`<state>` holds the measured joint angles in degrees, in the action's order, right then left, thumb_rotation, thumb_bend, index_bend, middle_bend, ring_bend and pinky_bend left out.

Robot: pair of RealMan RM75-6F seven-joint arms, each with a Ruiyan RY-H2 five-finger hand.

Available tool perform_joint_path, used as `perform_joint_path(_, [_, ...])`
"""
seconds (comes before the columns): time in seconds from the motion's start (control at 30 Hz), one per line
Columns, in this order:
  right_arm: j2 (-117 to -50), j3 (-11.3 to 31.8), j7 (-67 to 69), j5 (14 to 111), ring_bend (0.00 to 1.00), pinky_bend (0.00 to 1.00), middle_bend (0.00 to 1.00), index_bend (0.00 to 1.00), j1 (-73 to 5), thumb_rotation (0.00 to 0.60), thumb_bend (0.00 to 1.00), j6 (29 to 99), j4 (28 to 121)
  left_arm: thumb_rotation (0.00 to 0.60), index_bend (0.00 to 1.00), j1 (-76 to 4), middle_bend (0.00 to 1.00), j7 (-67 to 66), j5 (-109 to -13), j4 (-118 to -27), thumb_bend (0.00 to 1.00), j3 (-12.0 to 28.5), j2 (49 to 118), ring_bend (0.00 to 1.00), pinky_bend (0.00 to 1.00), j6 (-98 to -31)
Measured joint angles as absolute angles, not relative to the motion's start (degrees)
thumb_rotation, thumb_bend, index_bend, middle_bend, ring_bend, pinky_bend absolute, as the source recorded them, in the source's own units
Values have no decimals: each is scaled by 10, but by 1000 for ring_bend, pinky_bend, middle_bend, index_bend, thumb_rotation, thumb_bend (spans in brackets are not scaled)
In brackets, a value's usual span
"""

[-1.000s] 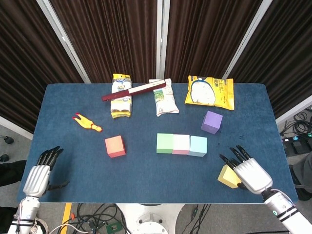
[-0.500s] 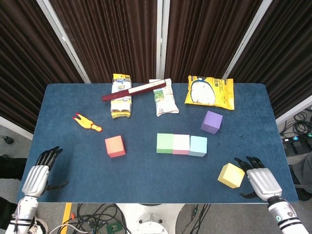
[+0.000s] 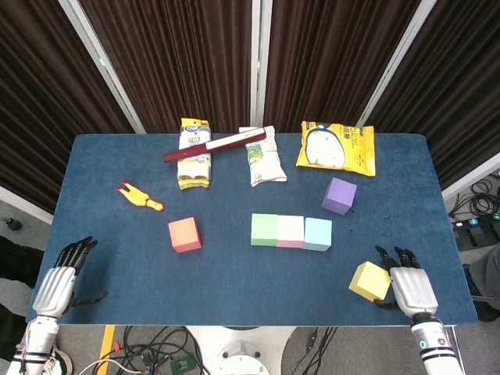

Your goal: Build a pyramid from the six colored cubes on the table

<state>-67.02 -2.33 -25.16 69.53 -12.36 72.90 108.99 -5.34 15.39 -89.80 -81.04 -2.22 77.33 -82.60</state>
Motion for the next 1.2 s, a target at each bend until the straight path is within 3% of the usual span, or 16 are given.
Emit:
perform_joint_path(0.3, [-697,-19,-255,689,0,0,381,0,-119,600,4,732,1066,600,93,-52,29,155,-898,-806,0,-24,777,0,42,-826])
perform_joint_path(0.7, [-699,-5,-206,729,46,0,456,0,-100,600,96,772,1057,600,93,-53,29,153,-899,-807,0,-25,778,0,42,-824])
perform_joint_path(1.0, [-615,25,-136,799,53,0,476,0,-116,600,95,781,1094,600,93,-56,29,139,-898,-820,0,-23,774,0,42,-822])
perform_joint_path(1.2, [-553,58,-37,823,53,0,471,0,-173,600,94,715,1105,600,93,-59,29,133,-895,-823,0,-21,777,0,42,-817])
